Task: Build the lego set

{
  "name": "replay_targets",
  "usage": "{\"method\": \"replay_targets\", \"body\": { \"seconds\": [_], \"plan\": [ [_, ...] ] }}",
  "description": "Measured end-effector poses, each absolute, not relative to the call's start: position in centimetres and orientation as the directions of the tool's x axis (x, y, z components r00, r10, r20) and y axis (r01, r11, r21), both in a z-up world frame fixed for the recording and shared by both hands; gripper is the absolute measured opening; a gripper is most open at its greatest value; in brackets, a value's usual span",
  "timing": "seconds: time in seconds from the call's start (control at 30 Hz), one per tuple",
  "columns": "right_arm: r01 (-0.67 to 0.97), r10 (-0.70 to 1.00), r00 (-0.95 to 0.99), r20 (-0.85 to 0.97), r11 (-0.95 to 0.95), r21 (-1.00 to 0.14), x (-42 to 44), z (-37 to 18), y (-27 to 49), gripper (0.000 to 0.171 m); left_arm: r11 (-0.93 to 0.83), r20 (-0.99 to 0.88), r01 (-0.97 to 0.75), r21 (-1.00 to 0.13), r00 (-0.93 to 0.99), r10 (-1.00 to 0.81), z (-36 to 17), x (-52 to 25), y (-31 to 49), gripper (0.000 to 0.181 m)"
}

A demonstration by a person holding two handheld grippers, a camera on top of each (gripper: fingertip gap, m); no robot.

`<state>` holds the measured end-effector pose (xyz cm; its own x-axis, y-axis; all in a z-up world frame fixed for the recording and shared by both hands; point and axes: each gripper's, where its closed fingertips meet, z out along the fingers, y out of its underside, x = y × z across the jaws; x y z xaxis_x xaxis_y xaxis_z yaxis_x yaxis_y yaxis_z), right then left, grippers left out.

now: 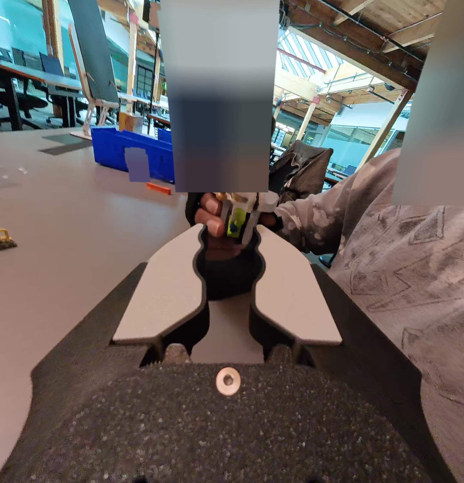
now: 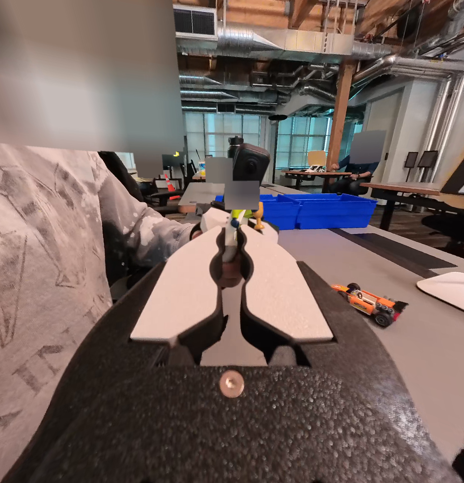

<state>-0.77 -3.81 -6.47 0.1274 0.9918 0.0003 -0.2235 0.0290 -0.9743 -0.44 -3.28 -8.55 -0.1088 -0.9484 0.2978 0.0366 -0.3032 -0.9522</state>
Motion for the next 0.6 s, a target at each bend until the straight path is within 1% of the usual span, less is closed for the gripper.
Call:
{"method": "replay_targets", "body": {
  "seconds": [0.1,0.17,0.2,0.4,0.6],
  "plan": [
    [-0.246,0.995,0.091,-0.046,-0.022,-0.969,-0.70,-6.33,-3.94,0.008,-0.296,0.286,0.066,-0.953,-0.129,-0.949,-7.54,-0.33,-3.14,0.021],
    [-0.260,0.995,0.063,-0.079,-0.060,-0.964,-0.58,-6.41,-3.92,0.008,-0.267,0.256,0.069,-0.961,-0.133,-0.958,-7.31,-0.37,-3.23,0.010],
    [-0.264,0.995,0.048,-0.088,-0.072,-0.962,-0.55,-6.47,-3.95,0.008,-0.257,0.246,0.071,-0.964,-0.138,-0.959,-7.22,-0.42,-3.33,0.009],
    [-0.233,0.997,0.035,-0.073,-0.063,-0.970,-0.89,-6.98,-3.60,0.008,-0.304,0.291,0.058,-0.951,-0.162,-0.943,-7.59,-0.73,-3.47,0.008],
    [-0.218,0.997,0.057,-0.050,-0.036,-0.975,-1.25,-7.00,-3.05,0.008,-0.291,0.280,0.056,-0.955,-0.155,-0.947,-7.61,-1.14,-3.37,0.008]
  ]
}}
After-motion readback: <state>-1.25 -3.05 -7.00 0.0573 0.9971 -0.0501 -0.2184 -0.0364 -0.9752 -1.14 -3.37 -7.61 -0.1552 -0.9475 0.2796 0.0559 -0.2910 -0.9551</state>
